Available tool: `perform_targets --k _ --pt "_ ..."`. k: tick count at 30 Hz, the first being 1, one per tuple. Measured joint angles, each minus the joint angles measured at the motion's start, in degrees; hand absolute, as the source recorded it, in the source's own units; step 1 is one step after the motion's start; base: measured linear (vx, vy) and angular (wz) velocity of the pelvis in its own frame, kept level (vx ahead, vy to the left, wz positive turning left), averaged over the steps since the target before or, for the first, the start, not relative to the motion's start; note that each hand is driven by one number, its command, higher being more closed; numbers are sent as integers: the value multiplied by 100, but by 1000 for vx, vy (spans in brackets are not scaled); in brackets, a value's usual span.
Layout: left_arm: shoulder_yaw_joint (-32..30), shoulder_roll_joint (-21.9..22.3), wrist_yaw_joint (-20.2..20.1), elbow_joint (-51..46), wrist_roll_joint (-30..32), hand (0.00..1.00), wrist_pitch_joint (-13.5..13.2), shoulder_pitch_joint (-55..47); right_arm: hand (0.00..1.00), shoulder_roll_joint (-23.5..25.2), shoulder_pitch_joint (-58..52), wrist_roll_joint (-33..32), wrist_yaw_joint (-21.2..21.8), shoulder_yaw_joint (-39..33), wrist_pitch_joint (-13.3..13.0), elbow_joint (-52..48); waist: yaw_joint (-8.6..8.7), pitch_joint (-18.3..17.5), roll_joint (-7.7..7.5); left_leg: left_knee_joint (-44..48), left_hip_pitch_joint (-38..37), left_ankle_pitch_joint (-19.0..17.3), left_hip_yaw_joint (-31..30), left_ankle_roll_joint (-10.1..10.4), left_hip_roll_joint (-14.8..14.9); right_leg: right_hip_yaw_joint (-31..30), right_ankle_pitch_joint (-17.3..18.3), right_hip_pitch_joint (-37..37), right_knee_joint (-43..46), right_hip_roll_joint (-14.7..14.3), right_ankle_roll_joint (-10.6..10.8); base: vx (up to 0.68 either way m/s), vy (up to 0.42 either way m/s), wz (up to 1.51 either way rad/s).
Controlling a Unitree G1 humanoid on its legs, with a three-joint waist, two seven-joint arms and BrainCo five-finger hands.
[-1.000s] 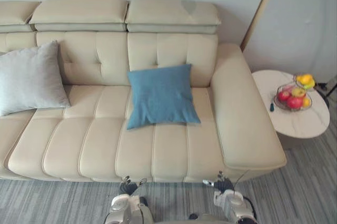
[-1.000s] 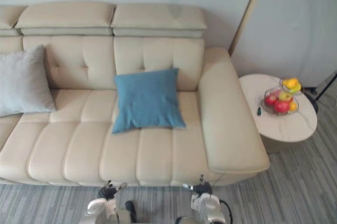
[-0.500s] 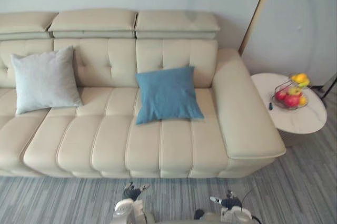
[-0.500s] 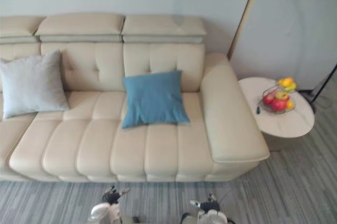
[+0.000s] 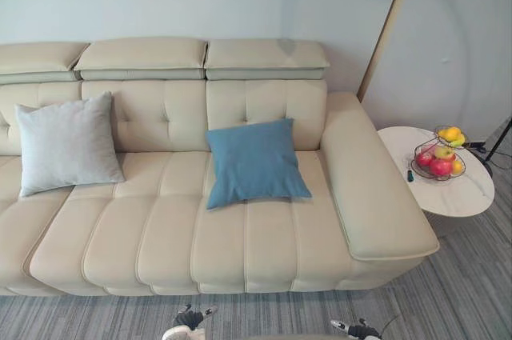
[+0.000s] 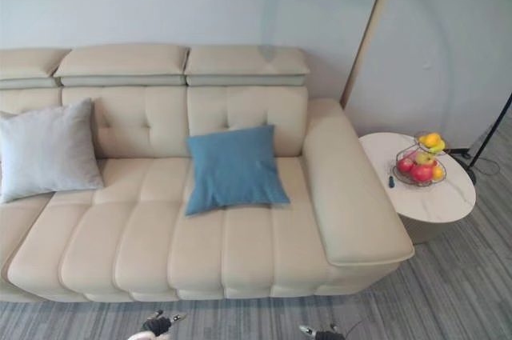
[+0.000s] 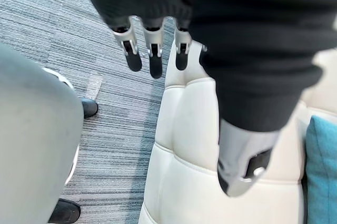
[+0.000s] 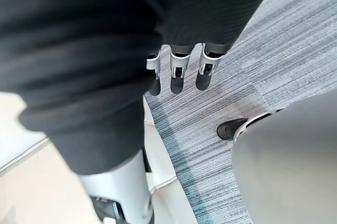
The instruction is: Pick up cushions and gather them together orderly.
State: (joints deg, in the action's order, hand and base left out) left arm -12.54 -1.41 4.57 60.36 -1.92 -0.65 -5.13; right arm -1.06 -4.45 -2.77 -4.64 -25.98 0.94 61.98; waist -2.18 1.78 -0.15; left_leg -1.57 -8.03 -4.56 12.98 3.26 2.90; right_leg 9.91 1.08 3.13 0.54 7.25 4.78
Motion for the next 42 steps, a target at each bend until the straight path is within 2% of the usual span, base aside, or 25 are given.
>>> perform_targets --k 5,8,11,14,16,18,19,20,21,23,24,27,29,30,31,32,33,34,35,36,37,38,39,40,42 --pt "-63 -1 -22 8 -316 0 80 9 0 11 7 -478 0 -89 82 18 40 42 47 -130 -10 36 86 11 37 22 -124 52 -258 -32 30 56 -9 -3" --pt "-214 2 -34 18 -494 0 141 56 0 49 103 -682 1 -99 87 13 157 181 47 -117 -116 -2 348 66 78 -165 -136 85 -303 -83 30 57 -11 -31" --pt "-268 1 -49 105 -492 0 154 221 0 86 219 -685 6 -74 74 -78 154 381 -7 391 -157 -239 563 75 118 -757 -172 44 -254 -166 -11 4 -25 -97" --pt "-321 18 -116 105 -497 0 140 355 0 88 222 -682 10 121 73 -259 175 388 -9 801 104 -340 691 37 164 -1468 -292 -531 -54 -265 -46 2 -62 -142" --pt "-418 91 -123 103 -494 0 141 452 0 73 236 -671 21 217 66 -403 201 419 59 883 150 -558 1262 63 301 -1960 -522 -891 -37 -539 -75 -14 -38 -170" --pt "-451 99 -131 95 -490 0 139 477 0 131 346 -648 23 400 67 -486 196 475 -9 907 72 -671 2156 97 433 -2166 -1006 -1295 -50 -904 -230 -26 -81 -234" --pt "-447 101 -131 90 -489 0 139 503 0 163 443 -628 23 476 68 -500 190 502 0 944 80 -678 2536 90 545 -1935 -1156 -1441 -118 -977 -334 -15 -145 -218" --pt "-429 115 -130 10 -491 0 128 551 0 184 468 -614 22 475 73 -511 213 526 -26 872 -6 -718 2862 119 558 -974 -836 -1678 183 -956 -560 -21 -194 -191" --pt "-373 119 -128 -31 -491 0 94 604 0 170 475 -611 13 475 77 -504 225 541 -25 850 -51 -764 3163 196 577 220 -439 -1852 607 -737 -808 -13 -147 -157" --pt "-273 118 -124 -17 -488 0 99 621 0 120 429 -596 3 467 73 -492 221 559 -26 989 -209 -776 3531 216 653 2173 -54 -1846 1209 -89 -1000 32 -152 -120" --pt "-213 93 -106 -4 -486 0 104 576 0 109 421 -569 4 468 66 -489 233 581 -17 1144 -309 -797 3656 246 739 2638 99 -1773 1400 20 -1130 112 -212 -100" --pt "-198 130 -110 -12 -487 0 106 570 0 84 371 -385 13 386 68 -491 281 678 70 1213 -604 -756 3841 319 888 2433 553 -1715 1594 -249 -1066 116 -216 -61" --pt "-156 131 -113 31 -483 0 121 489 0 47 394 -389 17 399 67 -469 216 686 134 1778 -513 -661 4042 348 1230 2474 877 -1693 1620 -363 -1020 159 -223 -78" --pt "-160 140 -130 70 -482 0 115 489 0 8 436 -399 6 372 72 -472 259 694 118 2687 -298 -693 3792 405 1593 2460 1143 -1797 2216 -201 -1133 184 -232 -46" --pt "-185 93 -133 47 -483 0 108 547 0 63 390 -409 10 344 74 -452 298 761 26 3310 -186 -692 3602 396 1798 2232 1253 -1785 2372 -221 -1258 161 -245 -65" --pt "-269 99 -126 18 -494 0 110 547 0 34 445 -403 5 361 83 -440 215 812 133 4183 47 -763 3192 167 2136 2030 1291 -1632 2264 -469 -1232 107 -235 -87" --pt "-331 119 -128 -3 -496 0 105 544 0 36 480 -402 7 387 74 -440 182 833 168 4633 323 -891 2758 135 2174 1868 1273 -1518 2086 -657 -1230 75 -236 -125" --pt "-341 120 -132 -26 -511 0 94 532 0 49 550 -408 4 428 83 -431 197 844 154 4804 751 -1096 2126 353 1936 1573 1174 -1350 1760 -877 -1170 95 -225 -110" --pt "-342 120 -135 -68 -525 0 90 552 0 66 567 -408 4 432 84 -422 202 848 136 4735 951 -1219 1888 359 1753 1366 1033 -1204 1484 -1016 -1170 116 -205 -125" --pt "-356 97 -132 -156 -581 0 94 551 0 83 602 -408 8 433 84 -397 159 894 59 4454 1170 -1362 1597 164 1406 1020 855 -942 1063 -1165 -1114 128 -176 -157" --pt "-428 79 -138 -298 -667 0 81 509 0 166 632 -408 12 455 88 -376 52 923 -62 3974 1454 -1471 1138 17 909 493 836 -632 625 -1289 -860 138 -151 -164" --pt "-443 120 -134 -341 -684 0 62 499 0 208 653 -407 16 476 87 -376 -8 910 67 3668 1662 -1469 784 2 766 571 1215 -596 821 -1228 -657 125 -55 -198" --pt "-470 263 -131 -429 -709 0 -27 493 0 85 611 -405 2 531 77 -450 -88 914 171 3447 1936 -1440 274 252 806 460 1498 -956 2074 -1005 -1548 117 8 -186" --pt "-536 268 -126 -496 -712 0 -75 501 0 37 623 -402 19 671 63 -455 -115 939 221 3212 2183 -1327 -298 480 849 -79 1693 -923 2337 -964 -1029 130 52 -175" --pt "-628 385 -128 -466 -715 0 -31 477 0 -66 609 -407 4 640 85 -477 -130 870 300 2829 2317 -1156 -857 377 750 -544 1725 -799 2259 -1172 -988 160 86 -157"
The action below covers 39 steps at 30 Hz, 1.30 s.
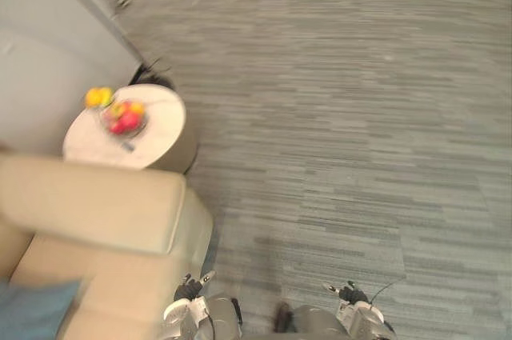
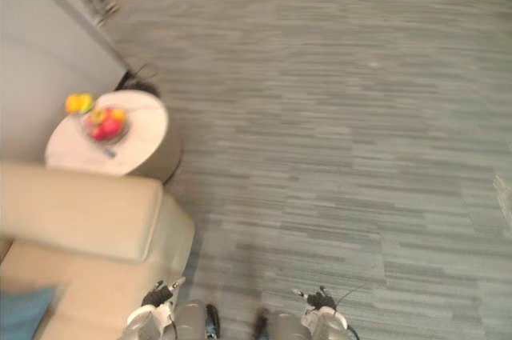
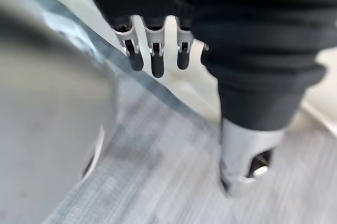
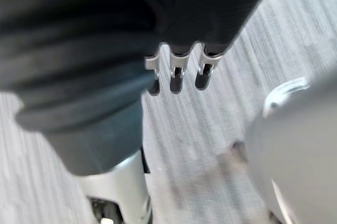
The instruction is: Pick up cushions and gather them together orderly.
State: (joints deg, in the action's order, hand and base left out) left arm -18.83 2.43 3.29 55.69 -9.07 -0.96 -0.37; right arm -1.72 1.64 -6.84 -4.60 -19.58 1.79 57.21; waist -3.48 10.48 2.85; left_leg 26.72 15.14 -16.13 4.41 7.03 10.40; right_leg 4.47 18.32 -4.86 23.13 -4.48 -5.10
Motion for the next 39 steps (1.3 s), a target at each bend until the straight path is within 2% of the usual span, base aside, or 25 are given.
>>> perform_targets --k 2,4,7,8,10,12,13,14,15,17,18,19,20,21,22,23,24,25,27,28,29,32,35,38,39 --pt "-24 -41 -3 -18 0 0 -4 -96 0 64 11 2 0 -76 -23 -7 -57 -138 -134 -334 -6 355 -1 -337 -141 -592 54 103 -151 -110 95 296 137 -187" --pt "-18 -182 -7 15 -2 0 14 -122 0 197 -164 -1 8 -199 -17 -8 -59 -389 -380 -740 -439 693 436 -168 -225 -1024 122 80 -89 -18 381 440 167 -174" --pt "183 -227 -3 30 2 0 26 -95 0 380 -265 0 20 -324 -6 -13 -107 -391 -411 -1106 -1128 683 1341 -153 25 -508 -308 -125 467 118 1226 384 151 -158" --pt "332 -275 -9 86 2 0 48 -68 0 345 -280 -2 59 -349 -19 -9 -93 -370 -345 -1277 -1499 686 1524 -157 66 184 -300 -258 753 322 1400 299 138 -166" --pt "608 -341 -8 229 -4 0 64 -11 0 306 -222 0 92 -381 -20 27 -78 -378 -310 -1484 -1935 686 1820 -157 68 1667 -120 -352 643 850 948 330 99 -150" --pt "701 -440 -5 297 -3 0 67 193 0 330 -118 2 119 -382 -17 58 7 -357 -263 -1571 -2128 683 2058 -154 95 2789 -362 -566 -369 973 469 275 -8 -119" --pt "724 -522 -3 364 -3 0 86 256 0 327 -122 1 119 -406 -12 87 37 -368 -282 -1516 -2175 665 2208 -126 61 3017 -1191 -595 -1320 840 110 256 -34 -83" --pt "750 -579 4 385 0 0 95 287 0 270 -108 1 117 -476 -15 92 80 -365 -247 -1287 -2131 521 2206 -6 113 2983 -1613 -394 -1610 724 -167 318 1 -78" --pt "882 -586 -10 409 2 0 85 307 0 173 -10 1 93 -532 -18 230 66 -327 -199 -1042 -1966 332 2014 85 37 2806 -1672 -331 -1731 706 -199 285 65 -57" --pt "971 -552 -10 469 34 0 73 310 0 -11 47 -8 69 -768 -1 479 99 -175 -212 -1644 -2128 278 1848 52 -305 2574 -1645 17 -1752 854 -163 256 103 -33" --pt "969 -521 -10 495 52 0 93 236 0 -18 -76 -10 69 -885 4 492 104 -169 -225 -1759 -2113 501 1898 -141 -352 2526 -1521 231 -1651 944 2 278 113 4" --pt "960 -422 -10 449 62 0 70 124 0 -37 -206 -22 63 -986 -3 441 117 -171 -176 -1299 -1937 940 1994 -31 -192 2498 -1242 346 -1402 939 143 281 79 5" --pt "860 -419 -9 420 64 0 58 82 0 14 -330 -54 56 -964 3 447 109 -200 -219 -631 -1822 828 2005 -23 -109 2437 -996 446 -1341 1019 317 267 36 -1" --pt "665 -389 -1 321 63 0 91 79 0 71 -398 -59 66 -888 -2 415 102 -244 -293 448 -1410 832 1893 -100 86 2411 -930 552 -1345 1047 388 180 16 -24" --pt "617 -386 2 240 61 0 82 64 0 112 -403 -81 60 -824 3 402 53 -190 -256 1514 -981 1115 1803 -434 327 2268 -834 673 -1371 1002 364 223 96 -41" --pt "636 -387 -3 212 61 0 75 60 0 134 -381 -101 54 -793 14 335 7 -126 -249 2083 -684 1010 1665 -437 454 2168 -783 783 -1398 1017 352 239 198 -64" --pt "638 -365 -3 205 65 0 76 62 0 101 -385 -167 17 -790 48 207 2 -130 -157 2211 -447 501 1570 -368 477 2030 -712 812 -1384 1016 311 296 273 -78" --pt "640 -356 -5 168 68 0 76 63 0 94 -368 -228 -19 -796 50 125 5 -108 -139 1885 -259 141 1565 -386 377 1820 -685 838 -1378 1074 339 252 253 -80" --pt "639 -330 -3 95 94 0 67 40 0 154 -322 -229 -35 -797 50 81 -30 -65 -210 970 -91 48 1507 -414 87 1515 -632 905 -1309 1283 518 227 223 -86" --pt "640 -317 -1 82 119 0 56 29 0 174 -310 -228 -36 -797 50 73 -29 -65 -208 234 -117 271 1397 -338 -99 1346 -555 910 -1261 1359 686 270 352 -100" --pt "640 -216 0 102 135 0 58 -45 0 119 -370 -221 -24 -835 58 34 -36 -169 -37 -530 -100 852 1066 -368 -150 1164 -419 911 -1200 1274 905 235 316 -97" --pt "618 -336 7 91 285 0 69 -15 0 298 -414 -216 -43 -839 94 -19 -40 -306 -353 -363 -476 279 1583 -392 -313 680 -323 735 -525 1699 1028 365 289 -91" --pt "785 -409 7 115 288 0 148 15 0 369 -389 -209 8 -817 83 -232 22 -253 -386 -559 -1271 -62 2073 -430 -305 320 -716 -509 2315 2004 1491 343 208 -75" --pt "999 -378 13 130 287 0 171 28 0 329 -394 -205 8 -837 49 -229 70 -248 -374 -991 -1917 -68 2252 -397 -313 1011 -635 -860 3034 2180 1304 349 80 -25" --pt "1093 -382 12 149 287 0 170 28 0 281 -368 -205 13 -843 46 -171 74 -244 -339 -1268 -2177 -20 2334 -328 -283 1455 -438 -1047 2845 2137 1002 478 31 -24"
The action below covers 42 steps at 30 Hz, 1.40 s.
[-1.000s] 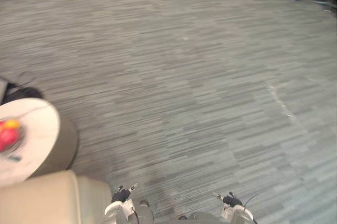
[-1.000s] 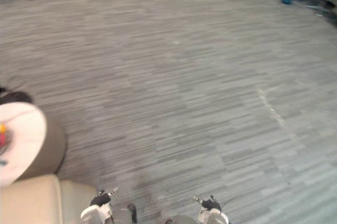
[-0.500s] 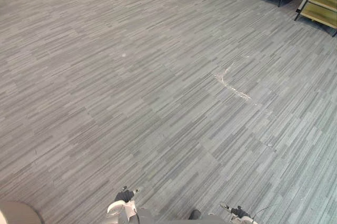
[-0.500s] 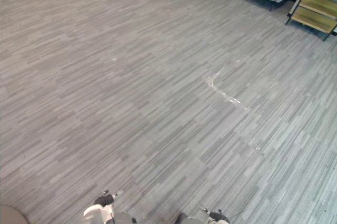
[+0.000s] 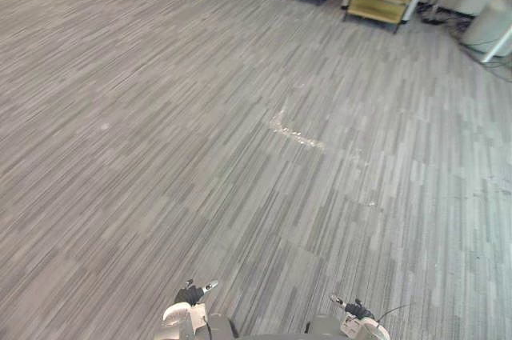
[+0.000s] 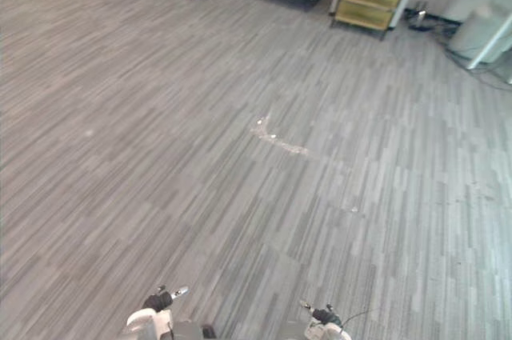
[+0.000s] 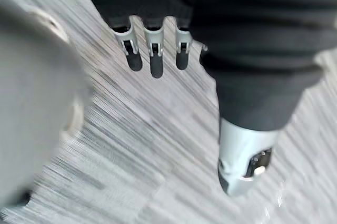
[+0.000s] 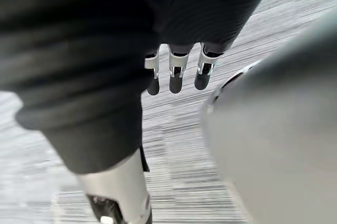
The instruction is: Pick up cushions and gather them together orderly.
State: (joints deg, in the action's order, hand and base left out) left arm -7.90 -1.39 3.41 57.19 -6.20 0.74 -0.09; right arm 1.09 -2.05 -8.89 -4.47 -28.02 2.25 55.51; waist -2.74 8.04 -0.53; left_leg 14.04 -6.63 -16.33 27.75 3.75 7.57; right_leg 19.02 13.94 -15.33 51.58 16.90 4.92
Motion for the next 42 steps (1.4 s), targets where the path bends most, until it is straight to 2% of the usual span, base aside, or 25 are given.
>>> perform_targets --k 3,5,6,7,9,10,12,16,19,20,21,22,23,24,25,26,29,32,34,36,37,38,39,41,42 --pt "87 -10 14 207 38 0 3 131 0 -178 172 -2 7 10 2 184 109 90 198 -403 -369 50 10 85 199 630 29 -520 -1405 -451 -345 394 -57 -9" --pt "183 -56 14 237 68 0 2 75 0 -254 185 0 4 15 2 225 206 99 127 -501 -558 85 -144 146 103 292 -781 -636 -2834 -752 -414 531 -156 6" --pt "208 16 18 368 114 0 7 56 0 -405 215 -10 16 -34 -2 398 205 138 345 -467 -741 100 -358 183 235 177 -1170 -499 -2874 -948 -837 556 -148 -20" --pt "177 44 6 379 161 0 0 45 0 -469 262 -3 6 -124 -2 422 181 146 438 -162 -665 369 -537 339 311 131 -963 -444 -2853 -1035 -868 553 -171 -38" --pt "-106 146 15 351 165 0 -7 75 0 -420 307 -4 4 -223 7 394 238 224 466 1313 -141 961 -1052 431 536 92 -659 -92 -2900 -1111 -907 554 -258 -17" --pt "-302 227 20 271 164 0 -14 97 0 -353 254 -11 -4 -200 5 392 238 305 470 2609 357 1227 -1320 292 796 118 -573 329 -3139 -1227 -943 552 -244 -4" --pt "-412 267 9 64 157 0 -37 113 0 -266 202 -19 -25 -94 8 381 118 361 435 4110 993 1048 -1417 229 971 32 -487 1005 -3534 -1385 -984 396 -105 -31" --pt "-397 315 -3 -233 159 0 -100 116 0 -197 221 -55 -46 147 22 174 3 364 329 3656 2026 658 -976 17 796 -169 -330 1782 -4082 -1394 -846 331 -32 -30" --pt "-427 389 5 -308 161 0 -118 123 0 -118 203 -126 -63 124 6 147 -75 358 325 1408 2159 621 -1151 18 289 -401 -206 2158 -4289 -1367 -636 390 93 -43" --pt "-461 435 21 -313 161 0 -116 116 0 -109 200 -125 -60 131 7 152 -110 298 324 394 2141 846 -1651 42 -6 -586 -94 2208 -4336 -1374 -487 367 212 -76" --pt "-468 441 26 -315 166 0 -115 108 0 -112 200 -117 -66 165 12 149 -124 266 315 244 2123 1002 -1926 -39 -124 -755 86 2206 -4269 -1358 -418 450 322 -97" --pt "-473 410 23 -317 162 0 -101 109 0 -75 182 -116 -68 206 16 147 -138 200 186 367 2042 1136 -2047 -124 -279 -947 318 2200 -4035 -1213 -324 506 327 -114" --pt "-472 288 25 -301 163 0 -85 124 0 28 62 -108 -62 286 15 138 -202 101 -93 326 1782 1000 -1705 -72 -410 -1260 558 2063 -3379 -991 -65 464 252 -128" --pt "-472 230 28 -281 161 0 -71 129 0 76 71 -99 -53 359 19 134 -283 88 -209 278 1551 876 -1439 -93 -424 -1402 569 1651 -2426 -823 52 451 215 -142" --pt "-466 193 20 -255 159 0 -41 115 0 144 74 -79 -37 424 13 117 -304 70 -265 271 1278 725 -1254 -153 -421 -1457 150 996 -986 -659 384 342 190 -102" --pt "-429 171 19 -234 158 0 -11 121 0 148 89 -65 -17 419 11 -16 -231 85 -283 250 1062 631 -1203 -176 -433 -1412 38 672 -325 -533 492 501 288 -54" --pt "-209 181 11 -57 146 0 1 93 0 111 -44 -14 -16 312 6 -39 -49 79 -266 -200 205 470 -1159 -198 -431 -617 114 343 -99 -202 223 385 170 11" --pt "-134 192 25 -6 148 0 6 152 0 60 -15 -15 -5 55 -1 22 17 85 -139 -583 -167 470 -1403 -198 -351 -149 0 -99 -1547 -364 -3 527 6 36" --pt "-54 190 29 92 155 0 9 162 0 -96 60 -42 -1 -66 -5 123 86 192 76 -814 -413 469 -1597 -199 -172 -178 -490 -267 -2626 -668 -165 538 -158 45" --pt "10 94 21 135 157 0 -4 100 0 -154 60 -45 -10 -173 -1 247 118 182 22 -933 -703 449 -1770 -168 -239 -311 -1296 -254 -3725 -738 -134 554 -256 50" --pt "-10 56 27 211 157 0 -8 58 0 -192 59 -54 0 -273 -1 354 180 173 13 -899 -910 393 -1970 -87 -226 -465 -1682 -243 -3525 -787 -512 590 -303 28" --pt "-6 115 16 209 160 0 4 15 0 -257 98 -23 -13 -351 1 406 179 107 199 -742 -935 409 -2038 -67 -81 -403 -1424 -251 -3287 -890 -447 567 -313 -4" --pt "-38 199 12 195 161 0 -9 -75 0 -342 99 -14 2 -371 -1 401 191 38 315 29 -691 408 -2122 -35 60 -420 -1077 -220 -3094 -994 -527 519 -300 -29" --pt "-282 290 -10 148 162 0 -9 -73 0 -339 73 -25 0 -335 8 376 196 77 500 2310 270 946 -2339 616 433 -449 -815 257 -3268 -1272 -640 509 -271 -27" --pt "-375 329 -22 61 162 0 -15 -77 0 -361 85 -20 -12 -263 18 375 168 138 582 3540 756 1166 -2329 697 632 -494 -699 674 -3490 -1461 -771 399 -149 -30"
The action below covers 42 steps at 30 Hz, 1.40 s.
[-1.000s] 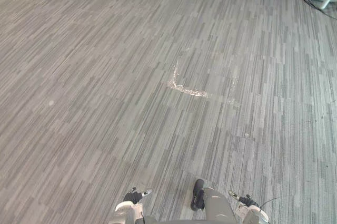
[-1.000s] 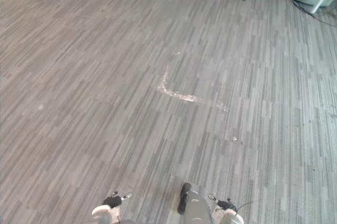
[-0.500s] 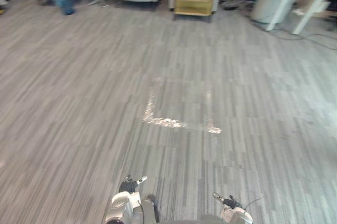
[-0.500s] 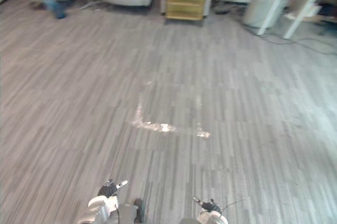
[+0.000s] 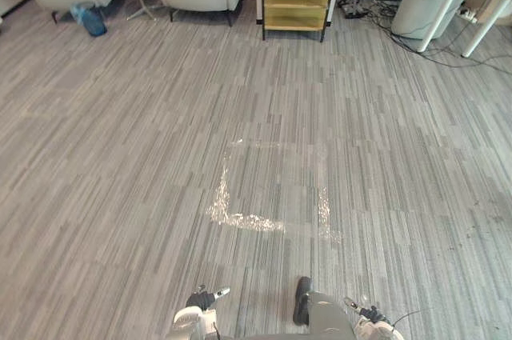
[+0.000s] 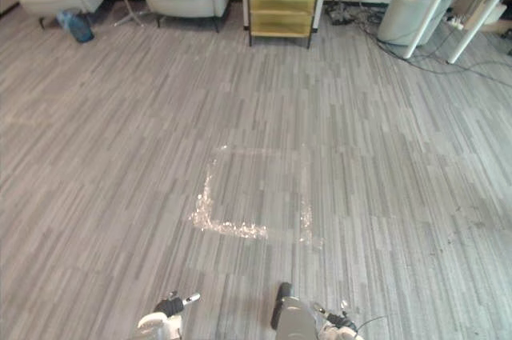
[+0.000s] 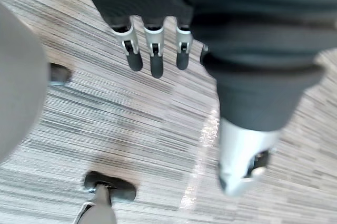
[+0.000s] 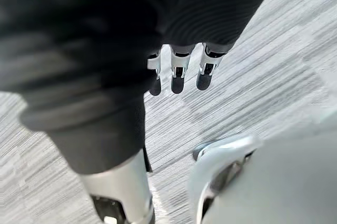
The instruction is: Pick up cushions and gather them together orderly.
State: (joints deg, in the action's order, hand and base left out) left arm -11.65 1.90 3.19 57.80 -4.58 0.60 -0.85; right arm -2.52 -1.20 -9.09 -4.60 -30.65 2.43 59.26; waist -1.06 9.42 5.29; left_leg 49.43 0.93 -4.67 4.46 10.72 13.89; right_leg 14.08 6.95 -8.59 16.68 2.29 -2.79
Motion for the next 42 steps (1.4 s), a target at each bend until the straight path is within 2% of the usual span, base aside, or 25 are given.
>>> perform_targets --k 2,3,6,9,10,11,12,14,16,18,19,21,23,25,26,27,28,29,31,32,33,36,40,41,42 --pt "6 -50 -9 -123 1 0 -20 -1 0 26 -27 -2 -2 175 18 23 -89 53 -91 751 538 -332 235 -264 52 -112 113 623 -315 -112 -139 454 -124 -49" --pt "33 -77 -6 -209 1 0 -40 3 0 76 -38 -3 -5 181 36 27 -179 67 -165 600 814 -514 574 -377 42 -206 120 944 -540 -127 -69 506 -134 -52" --pt "27 -85 0 -326 -4 0 -85 7 0 66 21 -4 -34 143 36 18 -264 55 -225 -1243 1262 -673 1092 -530 -207 -399 202 1464 -1028 -102 80 468 -41 -42" --pt "39 -56 11 -309 2 0 -90 0 0 -43 38 1 -36 145 32 22 -336 26 -190 -3797 1275 12 892 -526 -791 -552 416 2006 -1429 -76 357 477 125 -31" --pt "37 -67 9 -299 4 0 -87 2 0 -48 39 0 -34 151 35 29 -351 17 -172 -3885 1297 203 848 -614 -826 -582 475 2083 -1453 -89 417 555 224 -38" --pt "34 -118 6 -270 6 0 -73 16 0 -30 31 0 -34 151 34 34 -400 10 -239 -3849 1239 744 678 -840 -916 -671 587 2203 -1448 -46 555 617 211 -22" --pt "42 -230 5 -257 16 0 -53 26 0 95 13 3 -23 188 33 18 -388 -82 -467 -3829 1140 551 720 -1097 -1148 -687 691 2209 -1154 219 684 854 304 -15" --pt "176 -328 0 -195 27 0 -18 37 0 136 -11 16 -1 207 36 52 -400 -140 -592 -3744 971 285 803 -1154 -1271 -834 714 1831 -101 418 738 656 246 -2" --pt "275 -400 -5 -62 31 0 26 81 0 141 50 40 11 224 38 140 -376 -114 -607 -3747 413 -100 829 -1232 -1390 -1086 287 844 2528 682 1858 480 192 0" --pt "324 -404 2 17 32 0 41 51 0 145 33 56 32 356 36 126 -354 -67 -551 -3874 -247 -240 729 -1267 -1447 -910 373 501 3610 878 1653 538 159 15" --pt "437 -396 2 34 31 0 41 19 0 117 10 72 55 386 39 109 -338 -33 -436 -4177 -693 -242 698 -1272 -1435 -648 601 400 3588 959 1268 456 96 19" --pt "489 -391 5 40 13 0 34 16 0 59 69 75 110 395 29 77 -263 -29 -359 -4583 -1183 -270 601 -1307 -1372 -233 828 43 2971 985 915 410 15 26" --pt "490 -393 5 133 5 0 31 57 0 29 82 103 127 393 30 81 -211 6 -301 -4647 -1322 -467 451 -1240 -1221 -196 778 -348 1877 779 813 425 -102 40" --pt "485 -399 4 142 7 0 29 58 0 7 63 185 136 341 27 75 -189 31 -346 -4638 -1423 -725 335 -1100 -1147 -570 183 -551 455 538 836 387 -181 45" --pt "403 -460 -4 152 16 0 24 5 0 11 4 195 135 250 36 140 -163 105 -503 -4580 -1644 -1051 113 -923 -1187 -1039 -742 -524 -471 478 936 457 -279 64" --pt "362 -457 1 180 27 0 28 -27 0 -18 -70 195 133 186 37 209 -110 71 -501 -4496 -1744 -1184 -37 -933 -1118 -1082 -971 -449 -269 414 796 457 -279 65" --pt "357 -394 1 205 37 0 30 -51 0 -55 -104 198 132 140 40 237 -89 61 -371 -4456 -1792 -1225 -76 -972 -1046 -1001 -788 -443 -129 352 736 490 -244 46" --pt "267 -260 -6 207 55 0 14 -134 0 -113 -164 191 113 30 35 263 -113 -6 -217 -4056 -1670 -1209 -145 -963 -910 -854 -424 -435 167 326 616 468 -230 51" --pt "114 -136 -9 116 100 0 23 -108 0 -109 -252 152 113 -47 31 211 24 -25 -139 -2559 -1038 -1138 -176 -831 -735 -481 -217 -194 233 413 530 496 -276 73" --pt "2 -109 -12 103 106 0 28 -74 0 -98 -335 82 105 -54 31 94 83 -30 -78 -1263 -462 -771 -121 -397 -542 -243 -101 139 138 389 409 423 -203 64" --pt "-60 -102 -13 24 106 0 29 -78 0 -80 -389 -4 99 -26 29 1 46 -35 -63 -547 -175 -307 -7 -299 -382 -180 -26 365 60 365 339 492 -187 52" --pt "-20 -94 -55 -115 102 0 4 -52 0 0 -344 -110 94 22 3 -93 -36 -13 -124 280 435 -464 645 -556 8 -13 34 1142 -492 405 309 289 -89 20" --pt "142 -86 -92 -206 102 0 -21 -21 0 135 -315 -226 94 36 22 -225 -120 6 -179 -1672 474 -693 1039 -538 -128 25 58 1605 -730 559 352 282 34 1" --pt "169 -46 -95 -200 106 0 -20 -21 0 135 -321 -224 97 41 2 -227 -119 -25 -136 -3065 337 96 744 -629 -365 -26 179 1596 -679 531 557 194 146 -4" --pt "194 -43 -96 -168 108 0 -21 -14 0 149 -319 -219 90 32 12 -197 -137 -38 -175 -3260 246 -59 581 -441 -435 -116 284 1599 -679 517 723 224 183 10"
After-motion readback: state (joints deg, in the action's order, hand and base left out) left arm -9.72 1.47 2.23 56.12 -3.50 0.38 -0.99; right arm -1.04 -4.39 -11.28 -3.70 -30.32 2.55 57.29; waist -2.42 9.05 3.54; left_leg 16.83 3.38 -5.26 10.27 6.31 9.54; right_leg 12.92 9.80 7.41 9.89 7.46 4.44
